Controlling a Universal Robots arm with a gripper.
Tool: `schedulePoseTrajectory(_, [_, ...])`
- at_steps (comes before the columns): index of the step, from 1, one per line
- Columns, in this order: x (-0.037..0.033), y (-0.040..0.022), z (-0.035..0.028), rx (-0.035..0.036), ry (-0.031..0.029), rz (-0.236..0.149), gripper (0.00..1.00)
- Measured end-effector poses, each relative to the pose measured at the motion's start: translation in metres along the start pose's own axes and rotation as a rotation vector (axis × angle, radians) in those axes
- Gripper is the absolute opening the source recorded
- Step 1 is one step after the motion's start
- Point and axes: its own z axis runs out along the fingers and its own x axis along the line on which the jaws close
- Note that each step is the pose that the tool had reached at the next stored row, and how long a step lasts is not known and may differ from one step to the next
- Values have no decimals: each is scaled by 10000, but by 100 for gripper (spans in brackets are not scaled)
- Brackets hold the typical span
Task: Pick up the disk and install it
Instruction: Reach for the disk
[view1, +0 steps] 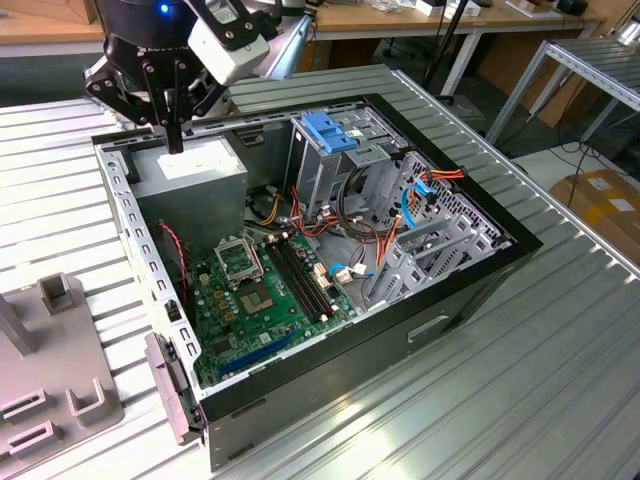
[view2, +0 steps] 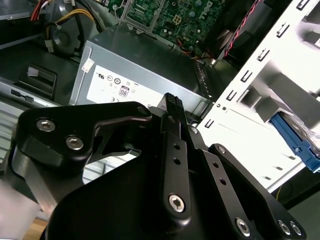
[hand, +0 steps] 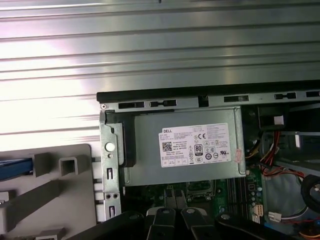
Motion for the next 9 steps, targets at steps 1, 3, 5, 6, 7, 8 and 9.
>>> schedulePoseTrajectory(1, [14, -1, -1, 1, 1, 0, 11])
schedulePoseTrajectory(3, [30, -2, -1, 1, 1, 0, 11])
schedulePoseTrajectory(5, [52, -4, -1, 1, 0, 0, 11])
schedulePoseTrajectory(6, [59, -5, -1, 1, 1, 0, 11])
schedulePoseTrajectory(7, [74, -6, -2, 1, 0, -1, 11])
schedulePoseTrajectory(8, [80, -6, -2, 1, 1, 0, 11])
schedulePoseTrajectory(9, [85, -6, -2, 1, 0, 0, 11])
